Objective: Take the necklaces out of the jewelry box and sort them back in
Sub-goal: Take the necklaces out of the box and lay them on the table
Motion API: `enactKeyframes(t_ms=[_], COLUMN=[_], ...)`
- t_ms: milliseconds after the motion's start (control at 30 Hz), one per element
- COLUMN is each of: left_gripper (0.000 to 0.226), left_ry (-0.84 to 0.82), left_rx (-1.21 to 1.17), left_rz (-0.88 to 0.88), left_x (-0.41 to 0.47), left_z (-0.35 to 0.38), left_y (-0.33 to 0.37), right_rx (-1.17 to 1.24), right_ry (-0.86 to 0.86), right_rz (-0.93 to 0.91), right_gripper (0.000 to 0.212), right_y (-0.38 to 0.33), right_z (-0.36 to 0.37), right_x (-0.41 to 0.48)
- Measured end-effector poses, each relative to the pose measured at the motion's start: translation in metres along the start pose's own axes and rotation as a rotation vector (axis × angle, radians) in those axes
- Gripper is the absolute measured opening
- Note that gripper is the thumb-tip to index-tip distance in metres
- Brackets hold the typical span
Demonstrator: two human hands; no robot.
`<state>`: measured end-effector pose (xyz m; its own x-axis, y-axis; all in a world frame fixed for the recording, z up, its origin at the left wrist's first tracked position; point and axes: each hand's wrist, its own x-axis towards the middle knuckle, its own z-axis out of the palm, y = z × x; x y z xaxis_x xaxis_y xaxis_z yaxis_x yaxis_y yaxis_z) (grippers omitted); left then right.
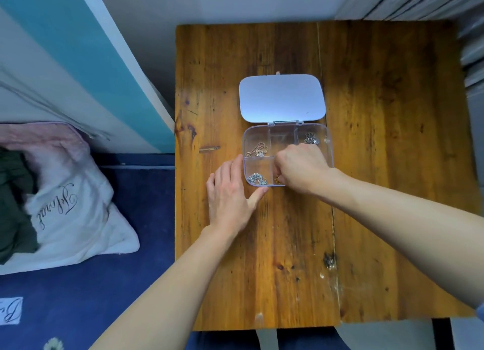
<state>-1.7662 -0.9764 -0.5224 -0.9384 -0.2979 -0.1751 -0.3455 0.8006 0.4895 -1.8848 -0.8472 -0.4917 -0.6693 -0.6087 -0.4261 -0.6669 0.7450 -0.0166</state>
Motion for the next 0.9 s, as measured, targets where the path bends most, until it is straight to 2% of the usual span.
enactKeyframes(t_ms=[133,300,533,667,900], left_gripper=[0.081,0.077,0.074,0.069,0.036], left_ry=[0.009,0.020,0.019,0.080,0.203], left_rx=[-0.017,-0.001,-0.020,-0.065,-0.183], left_rz=[0.023,0.012,0.012,0.030,0.102], left_x=[-0.002,-0.001,0.005,0.007,0.022], left_z=[0.000,0.001,-0.003,-0.010,-0.014], left_y=[-0.002,0.000,0.005,0.007,0.034], right_rx=[0.225,0.531,0.926,0.931,0.833], right_ry=[-0.021,0.063,0.074,0.087,0.073], right_rz=[0.058,0.163,0.371,0.427,0.335], right_gripper=[0.001,0.018,0.016,0.020,0.028], right_y=[0.010,0.020,0.039,0.054,0.055], right_z=[0.000,0.000,-0.011,-0.013,-0.014], right_x=[-0.002,-0.008,-0.017,-0.030,-0.050])
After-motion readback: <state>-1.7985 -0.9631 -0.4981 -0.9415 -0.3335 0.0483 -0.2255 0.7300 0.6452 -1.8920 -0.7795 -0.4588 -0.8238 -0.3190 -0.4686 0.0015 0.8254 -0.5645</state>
